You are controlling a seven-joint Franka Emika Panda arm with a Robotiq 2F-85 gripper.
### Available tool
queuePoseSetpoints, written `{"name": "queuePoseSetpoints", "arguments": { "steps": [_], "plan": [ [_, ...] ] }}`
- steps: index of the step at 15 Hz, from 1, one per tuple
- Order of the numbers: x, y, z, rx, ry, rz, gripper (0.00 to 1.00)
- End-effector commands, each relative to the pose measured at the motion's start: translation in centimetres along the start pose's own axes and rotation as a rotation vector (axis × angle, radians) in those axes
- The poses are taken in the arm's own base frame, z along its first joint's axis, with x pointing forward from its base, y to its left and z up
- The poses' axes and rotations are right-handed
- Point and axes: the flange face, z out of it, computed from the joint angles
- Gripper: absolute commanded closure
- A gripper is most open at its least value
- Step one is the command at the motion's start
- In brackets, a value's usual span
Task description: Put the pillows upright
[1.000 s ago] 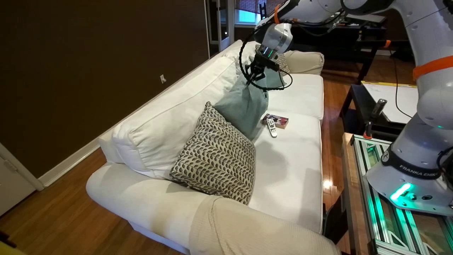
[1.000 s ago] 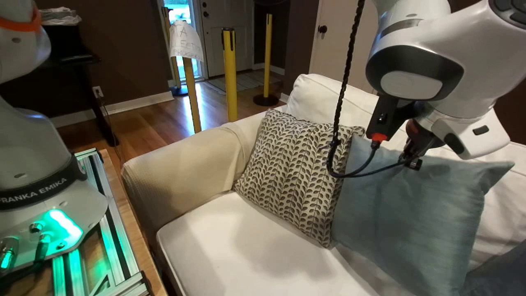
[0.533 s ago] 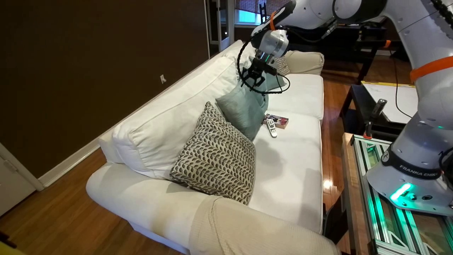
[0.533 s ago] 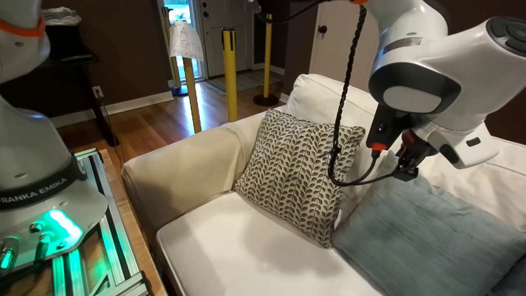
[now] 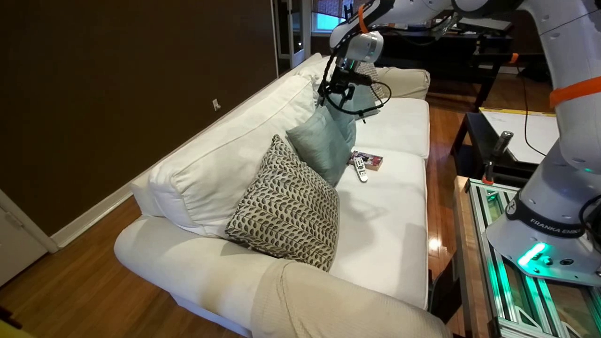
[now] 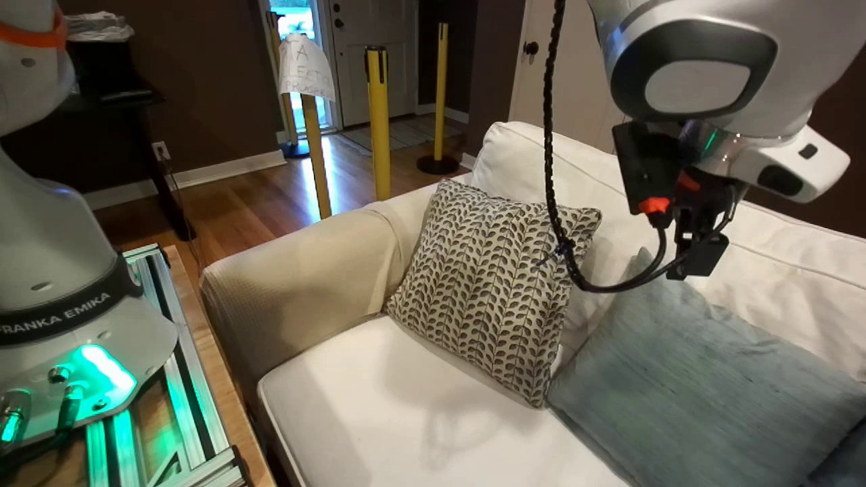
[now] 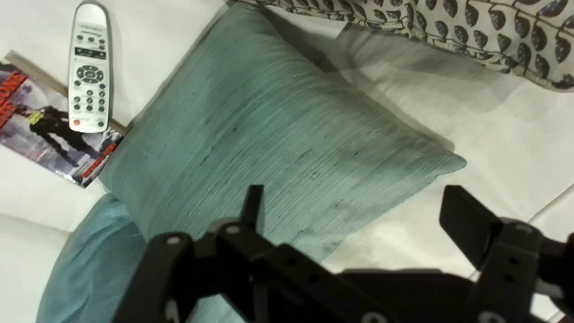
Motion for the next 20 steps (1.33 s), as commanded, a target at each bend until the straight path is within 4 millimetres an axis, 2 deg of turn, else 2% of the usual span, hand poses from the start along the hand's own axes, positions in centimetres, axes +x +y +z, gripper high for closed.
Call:
{"name": "queuePoseSetpoints", "arguments": {
  "steps": [1, 6, 10, 15, 20],
  "plan": [
    [-3.2, -1.5, -3.5, -0.092, 0.016, -0.176, 0.00],
    [-6.8, -3.9, -6.3, -0.208, 0.042, -0.420, 0.00],
    [-9.6, -5.3, -7.6, -0.250, 0.150, -0.595, 0.00],
    [-13.2, -6.2, -9.0, -0.185, 0.224, -0.639, 0.00],
    [-15.1, -5.8, -10.6, -0.156, 0.242, -0.567, 0.00]
  ]
}}
